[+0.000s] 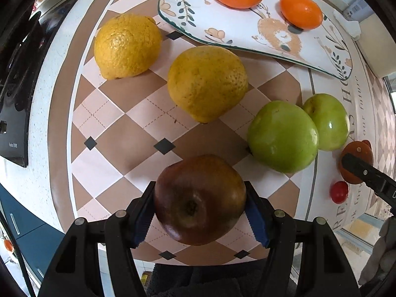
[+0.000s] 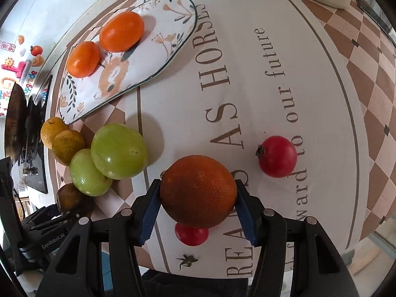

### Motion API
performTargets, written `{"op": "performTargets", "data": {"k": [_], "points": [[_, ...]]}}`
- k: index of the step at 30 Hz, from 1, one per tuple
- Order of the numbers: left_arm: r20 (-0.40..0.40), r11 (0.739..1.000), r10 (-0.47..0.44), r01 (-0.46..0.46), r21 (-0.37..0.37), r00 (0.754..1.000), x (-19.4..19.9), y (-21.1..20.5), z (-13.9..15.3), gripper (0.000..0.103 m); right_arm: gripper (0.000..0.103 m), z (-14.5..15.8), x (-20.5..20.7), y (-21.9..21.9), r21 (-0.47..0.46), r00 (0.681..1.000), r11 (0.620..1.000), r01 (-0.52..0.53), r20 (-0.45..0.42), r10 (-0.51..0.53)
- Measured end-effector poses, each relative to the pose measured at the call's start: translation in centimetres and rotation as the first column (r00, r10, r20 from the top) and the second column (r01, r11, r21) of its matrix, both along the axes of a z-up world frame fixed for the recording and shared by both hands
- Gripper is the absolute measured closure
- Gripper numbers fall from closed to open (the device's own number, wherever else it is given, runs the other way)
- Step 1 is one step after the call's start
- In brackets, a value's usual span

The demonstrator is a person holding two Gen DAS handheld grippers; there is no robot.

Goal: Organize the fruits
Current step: 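Place the dark apple and red-brown fruit on the plate, open both grippers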

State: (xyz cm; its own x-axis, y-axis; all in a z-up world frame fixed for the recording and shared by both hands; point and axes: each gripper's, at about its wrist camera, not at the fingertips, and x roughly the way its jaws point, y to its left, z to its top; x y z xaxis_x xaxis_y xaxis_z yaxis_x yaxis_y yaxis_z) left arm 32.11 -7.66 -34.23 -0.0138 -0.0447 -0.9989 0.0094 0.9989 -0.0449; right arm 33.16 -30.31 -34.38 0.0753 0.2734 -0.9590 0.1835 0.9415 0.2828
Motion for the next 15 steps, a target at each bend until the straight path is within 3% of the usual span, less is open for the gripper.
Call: {"op": "performTargets", "data": {"k": [4, 8, 12, 15], "points": [[0.023, 1.0, -0.007, 0.008, -0.024, 1.0, -0.1, 0.8, 2.1, 0.039, 0.044, 2.2, 0.3, 0.3, -0.005, 0.999, 1.0, -0.014, 0.052, 0.014], [0.09, 0.997, -0.015, 0.022, -0.076, 0.996, 0.6, 0.6, 6.4, 0.039, 0.044, 5.9, 1.8, 0.7, 0.008, 0.99, 1.0, -0.026, 0.139, 0.025], [0.162, 0.99, -0.001, 0.023, -0.138, 0.987, 3.9, 0.5, 10.9, 0.039, 0.044, 8.1, 4.8, 1.8, 0.026, 0.979, 0.998, -0.064, 0.195, 0.058], [0.171, 0.988, 0.026, 0.001, -0.157, 0.985, 8.1, 1.3, 11.6, 0.039, 0.044, 7.4, 7.7, 3.8, 0.025, 0.974, 0.993, -0.113, 0.202, 0.106]]}}
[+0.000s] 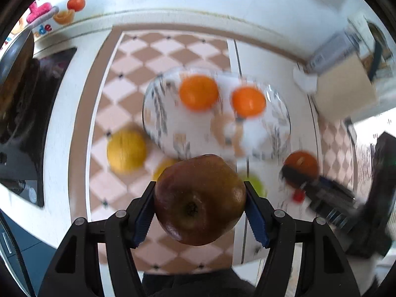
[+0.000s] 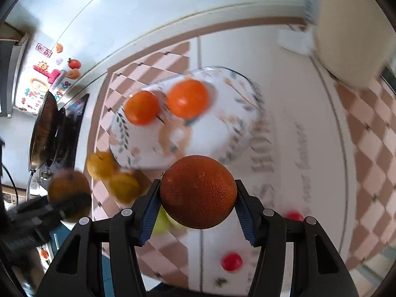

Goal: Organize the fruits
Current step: 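Place the dark apple and red-brown fruit on the plate, open both grippers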

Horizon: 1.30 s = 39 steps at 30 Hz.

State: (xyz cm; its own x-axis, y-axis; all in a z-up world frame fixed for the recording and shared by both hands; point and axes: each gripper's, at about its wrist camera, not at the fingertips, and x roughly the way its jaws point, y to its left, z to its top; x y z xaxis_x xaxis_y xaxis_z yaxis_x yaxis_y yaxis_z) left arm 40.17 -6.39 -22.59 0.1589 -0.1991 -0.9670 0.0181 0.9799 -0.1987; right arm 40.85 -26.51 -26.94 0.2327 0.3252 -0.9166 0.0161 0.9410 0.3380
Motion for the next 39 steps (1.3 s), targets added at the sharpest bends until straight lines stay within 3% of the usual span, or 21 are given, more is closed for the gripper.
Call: {"op": "performTargets", "data": {"k": [6, 11, 16, 22, 25, 27, 28, 33, 34, 36, 39], "points": [[-0.097, 0.997, 0.057, -0.053, 0.049, 0.994, 8.3, 3.0, -4.2, 0.039, 0.044, -3.7, 5.0, 4.9, 0.015, 0.997, 0.998, -0.059, -0.047, 0.06], [-0.211, 0.995, 0.096, -0.086, 0.058, 0.973, 11.4, 4.3, -8.4, 0.039, 0.044, -6.0, 7.0, 7.6, 0.024, 0.992, 0.995, -0.094, -0.087, 0.095], [-0.234, 0.996, 0.071, -0.054, 0.078, 0.97, 12.2, 4.0, -9.5, 0.038, 0.044, -7.3, 8.0, 9.5, 0.034, 0.984, 0.99, -0.135, -0.116, 0.139], [-0.242, 0.996, 0.042, -0.02, 0.09, 0.969, 12.5, 3.1, -10.0, 0.038, 0.042, -7.8, 8.0, 10.3, 0.044, 0.976, 0.987, -0.156, -0.148, 0.161], [-0.242, 0.996, 0.039, -0.02, 0.081, 0.97, 12.9, 2.8, -10.3, 0.037, 0.032, -7.6, 8.0, 10.4, 0.047, 0.974, 0.987, -0.154, -0.16, 0.159], [-0.237, 0.996, 0.042, -0.022, 0.086, 0.971, 13.0, 2.7, -10.2, 0.028, 0.03, -7.0, 7.7, 9.9, 0.041, 0.975, 0.987, -0.154, -0.154, 0.159], [-0.232, 0.996, 0.042, -0.021, 0.092, 0.972, 13.0, 2.7, -10.1, 0.019, 0.03, -6.8, 7.6, 9.7, 0.038, 0.975, 0.987, -0.154, -0.155, 0.158], [-0.211, 0.996, 0.056, -0.039, 0.084, 0.976, 12.7, 3.0, -9.2, 0.017, 0.03, -5.5, 6.6, 8.4, 0.0, 0.981, 0.99, -0.141, -0.138, 0.139], [-0.2, 0.996, 0.057, -0.042, 0.081, 0.978, 12.4, 2.9, -8.8, 0.017, 0.028, -5.1, 6.4, 8.1, -0.01, 0.982, 0.991, -0.136, -0.131, 0.133], [-0.183, 0.995, 0.057, -0.041, 0.088, 0.981, 11.9, 3.0, -8.2, 0.017, 0.012, -4.2, 5.9, 7.5, -0.058, 0.987, 0.991, -0.125, -0.109, 0.118], [-0.149, 0.993, 0.063, -0.047, 0.107, 0.987, 10.8, 3.3, -7.0, 0.017, 0.011, -3.3, 5.2, 6.6, -0.113, 0.992, 0.988, -0.104, -0.083, 0.095]]}}
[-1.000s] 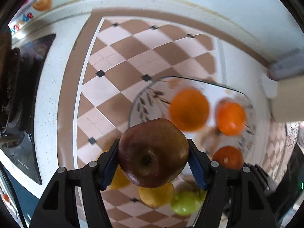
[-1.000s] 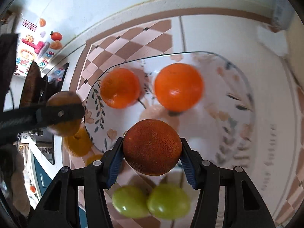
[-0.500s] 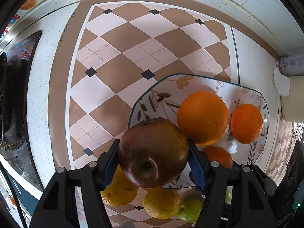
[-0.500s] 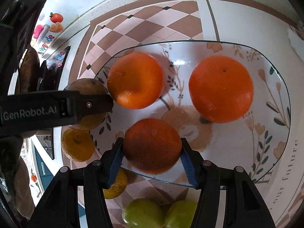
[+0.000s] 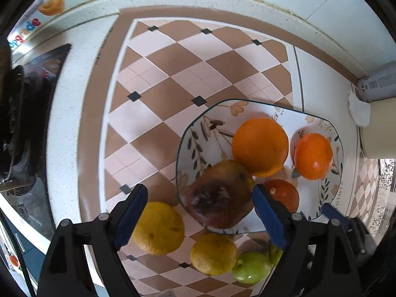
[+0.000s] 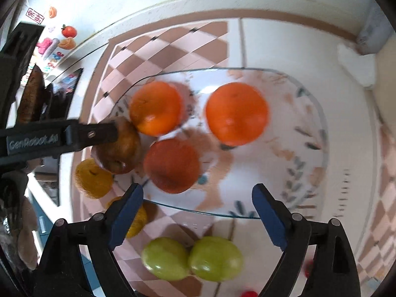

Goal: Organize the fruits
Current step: 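Place the dark apple and red-brown fruit on the plate, open both grippers, then withdraw both tools and move toward the lemons and green apples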

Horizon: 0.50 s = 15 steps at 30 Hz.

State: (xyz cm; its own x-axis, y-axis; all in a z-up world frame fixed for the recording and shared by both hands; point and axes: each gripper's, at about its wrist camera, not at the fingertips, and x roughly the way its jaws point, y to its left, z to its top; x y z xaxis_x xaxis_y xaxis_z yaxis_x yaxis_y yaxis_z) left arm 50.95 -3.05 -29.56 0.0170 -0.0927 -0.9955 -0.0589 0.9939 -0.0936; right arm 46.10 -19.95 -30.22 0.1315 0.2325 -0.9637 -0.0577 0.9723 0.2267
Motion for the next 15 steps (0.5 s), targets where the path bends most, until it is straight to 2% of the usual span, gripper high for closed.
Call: {"op": "performTargets", "data": {"k": [9, 15], "points": [[0.107, 0.999, -0.005, 0.0, 0.044, 0.994, -5.7, 0.5, 4.1, 0.017, 0.011, 3.9, -2.9, -2.7, -0.098, 0.995, 0.993, 0.061, 0.087, -0.052], [0.186, 0.998, -0.02, 0.008, 0.063, 0.982, -9.2, 0.8, 6.9, 0.017, 0.011, 7.2, -5.6, -3.4, -0.114, 0.988, 0.99, 0.085, 0.139, -0.068]]}}
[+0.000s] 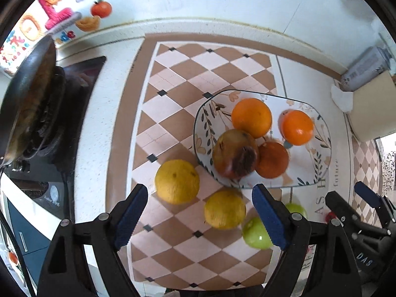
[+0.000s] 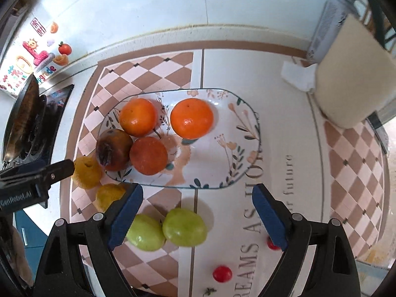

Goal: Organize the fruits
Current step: 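Withdraw both tools and move toward the lemons and green apples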

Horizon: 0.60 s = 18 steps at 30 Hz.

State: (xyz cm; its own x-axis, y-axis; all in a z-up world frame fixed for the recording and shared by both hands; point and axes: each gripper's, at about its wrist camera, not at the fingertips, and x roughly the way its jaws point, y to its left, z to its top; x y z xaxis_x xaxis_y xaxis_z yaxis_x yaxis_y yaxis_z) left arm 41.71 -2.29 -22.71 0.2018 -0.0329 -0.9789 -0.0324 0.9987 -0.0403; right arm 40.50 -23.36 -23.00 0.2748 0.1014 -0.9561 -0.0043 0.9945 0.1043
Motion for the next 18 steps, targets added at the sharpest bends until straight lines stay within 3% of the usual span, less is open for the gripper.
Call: {"op": "performTargets", "data": {"k": [18], "points": [[0.224, 1.0, -0.012, 0.006, 0.029, 0.975, -8.6, -0.5, 9.0, 0.017, 0.011, 10.1, -8.5, -1.9, -0.002, 0.984, 0.998, 0.06, 0.171, -0.059]]}}
